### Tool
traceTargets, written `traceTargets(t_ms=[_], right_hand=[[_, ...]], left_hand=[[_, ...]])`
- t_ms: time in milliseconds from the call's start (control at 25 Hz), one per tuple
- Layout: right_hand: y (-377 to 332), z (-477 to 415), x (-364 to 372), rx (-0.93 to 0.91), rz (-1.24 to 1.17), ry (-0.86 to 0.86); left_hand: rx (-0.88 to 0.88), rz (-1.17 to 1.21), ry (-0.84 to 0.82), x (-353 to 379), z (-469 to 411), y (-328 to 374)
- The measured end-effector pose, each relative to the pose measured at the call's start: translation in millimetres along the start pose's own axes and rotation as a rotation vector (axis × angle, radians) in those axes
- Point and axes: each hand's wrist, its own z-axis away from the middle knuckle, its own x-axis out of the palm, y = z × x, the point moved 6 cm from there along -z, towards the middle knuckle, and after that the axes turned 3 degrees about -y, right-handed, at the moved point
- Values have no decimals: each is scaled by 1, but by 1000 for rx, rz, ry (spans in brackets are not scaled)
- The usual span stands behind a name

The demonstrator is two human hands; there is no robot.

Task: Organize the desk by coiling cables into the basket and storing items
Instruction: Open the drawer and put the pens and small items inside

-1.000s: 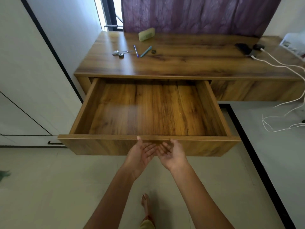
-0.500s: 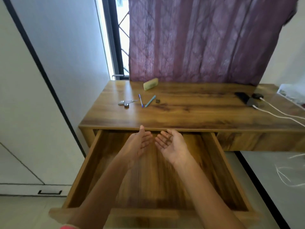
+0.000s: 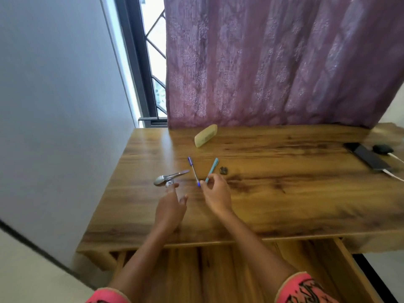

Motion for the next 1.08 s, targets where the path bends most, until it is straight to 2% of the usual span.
traceTargets(t_ms=[120,240,320,440,600,760,960,1080], right_hand=[[16,-38,33,-46,284,-41],[30,-62,51,-25,495,22],[36,-68,59,-4,540,78],[43,-70,62,-44,506,186],[44,-63,60,-90,461,245],[49,-50,49,-22,287,249],[63,-3,12,70,-4,316],[73,38,-17,48,-60,358]], left_hand=[[117,-155,45,15,-40,-17],[106,-283,46,29,-69,-37],[98,-326,79,36,-79,-50],[162,-333,129,43,-81,-54],[202,-306,147,45,-80,-54],[288,-329,186,47,-68,-48],[308,-274,124,54,-31,-40],[336,-236,49,67,14,-26]])
